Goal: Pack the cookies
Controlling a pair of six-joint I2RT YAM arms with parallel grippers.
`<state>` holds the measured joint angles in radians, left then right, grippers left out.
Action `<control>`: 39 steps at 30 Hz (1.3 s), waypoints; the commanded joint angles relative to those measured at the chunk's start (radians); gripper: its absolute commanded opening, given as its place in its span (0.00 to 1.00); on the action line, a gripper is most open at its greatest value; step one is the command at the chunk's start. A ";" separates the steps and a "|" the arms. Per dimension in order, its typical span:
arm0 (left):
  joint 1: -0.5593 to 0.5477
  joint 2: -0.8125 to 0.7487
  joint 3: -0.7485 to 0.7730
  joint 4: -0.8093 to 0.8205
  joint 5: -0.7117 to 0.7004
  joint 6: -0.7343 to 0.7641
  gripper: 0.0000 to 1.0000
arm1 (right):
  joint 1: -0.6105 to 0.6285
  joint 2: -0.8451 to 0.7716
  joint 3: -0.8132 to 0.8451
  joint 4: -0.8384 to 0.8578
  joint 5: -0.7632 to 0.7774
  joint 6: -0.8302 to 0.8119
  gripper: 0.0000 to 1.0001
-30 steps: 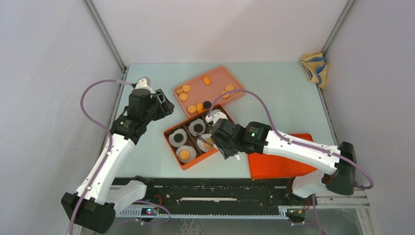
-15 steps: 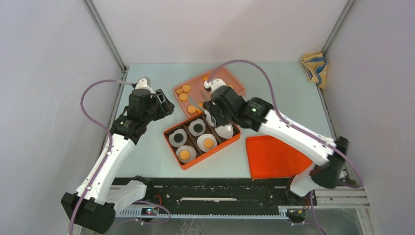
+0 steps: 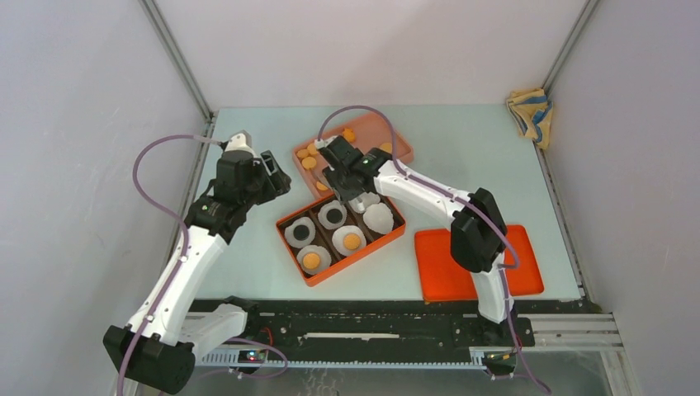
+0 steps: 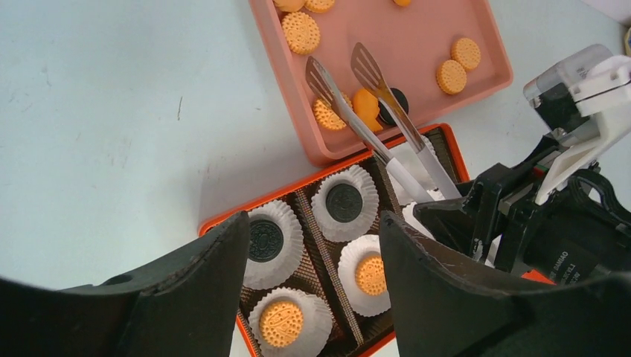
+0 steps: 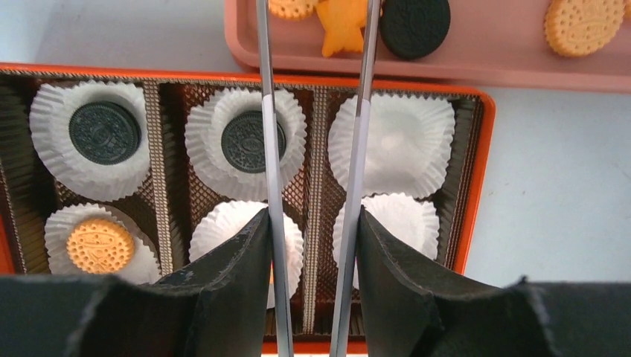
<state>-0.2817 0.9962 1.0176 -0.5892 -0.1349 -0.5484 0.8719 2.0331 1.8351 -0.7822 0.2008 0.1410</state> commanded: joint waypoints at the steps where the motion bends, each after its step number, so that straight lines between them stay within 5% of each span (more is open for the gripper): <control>1: 0.011 -0.029 0.079 0.008 -0.026 0.022 0.69 | -0.017 0.014 0.106 0.033 -0.037 -0.034 0.49; 16: 0.022 -0.030 0.058 0.008 -0.027 0.025 0.69 | -0.041 0.203 0.310 -0.011 -0.105 -0.008 0.50; 23: 0.024 -0.035 0.048 0.010 -0.020 0.024 0.69 | -0.055 0.198 0.343 -0.020 -0.129 0.003 0.24; 28: 0.024 -0.041 0.047 0.009 -0.016 0.023 0.69 | -0.061 0.074 0.282 -0.012 -0.084 0.002 0.14; 39: 0.025 -0.035 0.046 0.023 0.010 0.014 0.69 | -0.076 -0.380 -0.093 0.031 -0.014 0.017 0.12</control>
<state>-0.2649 0.9791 1.0176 -0.5896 -0.1448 -0.5415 0.8043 1.8526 1.8496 -0.8021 0.1440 0.1394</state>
